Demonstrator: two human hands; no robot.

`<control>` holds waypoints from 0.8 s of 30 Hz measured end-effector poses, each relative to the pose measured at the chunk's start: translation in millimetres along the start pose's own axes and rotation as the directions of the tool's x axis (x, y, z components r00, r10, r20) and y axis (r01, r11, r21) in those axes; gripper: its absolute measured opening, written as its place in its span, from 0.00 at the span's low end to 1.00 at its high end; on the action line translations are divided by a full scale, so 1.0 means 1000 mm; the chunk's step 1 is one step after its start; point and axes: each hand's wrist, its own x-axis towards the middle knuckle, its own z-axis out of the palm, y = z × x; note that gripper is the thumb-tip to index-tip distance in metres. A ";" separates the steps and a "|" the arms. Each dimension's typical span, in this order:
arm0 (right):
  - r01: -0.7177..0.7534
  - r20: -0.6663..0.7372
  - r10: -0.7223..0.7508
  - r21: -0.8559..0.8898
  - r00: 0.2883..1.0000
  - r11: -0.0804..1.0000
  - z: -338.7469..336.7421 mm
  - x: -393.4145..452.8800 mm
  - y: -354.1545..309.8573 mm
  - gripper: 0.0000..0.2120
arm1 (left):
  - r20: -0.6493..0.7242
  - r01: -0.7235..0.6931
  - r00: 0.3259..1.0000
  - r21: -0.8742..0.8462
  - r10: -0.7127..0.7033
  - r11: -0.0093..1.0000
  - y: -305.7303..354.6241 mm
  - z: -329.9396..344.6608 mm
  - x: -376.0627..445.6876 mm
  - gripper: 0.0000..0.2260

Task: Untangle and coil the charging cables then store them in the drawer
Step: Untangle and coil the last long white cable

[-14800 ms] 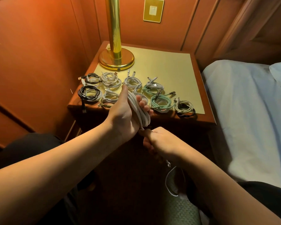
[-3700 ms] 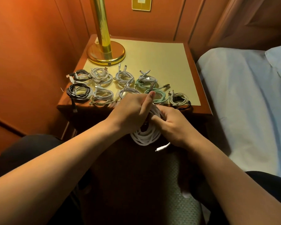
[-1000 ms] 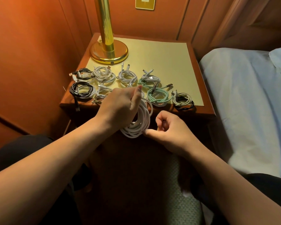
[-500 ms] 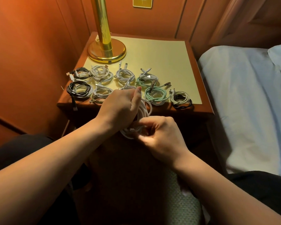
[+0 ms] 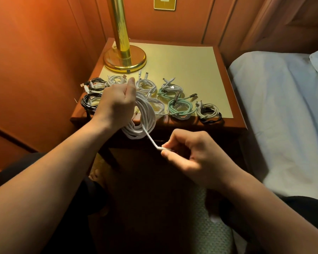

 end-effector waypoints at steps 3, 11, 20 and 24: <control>-0.094 -0.061 0.099 0.083 0.993 0.992 -0.003 0.001 0.004 0.03 | -0.005 0.043 0.999 -0.015 -0.043 0.999 -0.001 0.001 0.001 0.28; -0.263 0.055 0.258 0.125 0.965 0.957 -0.026 0.015 0.017 0.34 | -0.079 0.064 0.994 -0.112 -0.073 0.992 0.016 0.021 0.003 0.28; -0.236 -0.087 0.244 0.092 0.966 0.967 -0.055 0.050 0.025 0.36 | -0.150 0.072 0.983 -0.229 -0.108 0.971 0.049 0.060 0.042 0.28; -0.163 -0.275 0.206 0.172 0.939 0.972 -0.057 0.075 0.034 0.16 | -0.175 0.080 0.976 -0.268 -0.130 0.960 0.064 0.080 0.076 0.29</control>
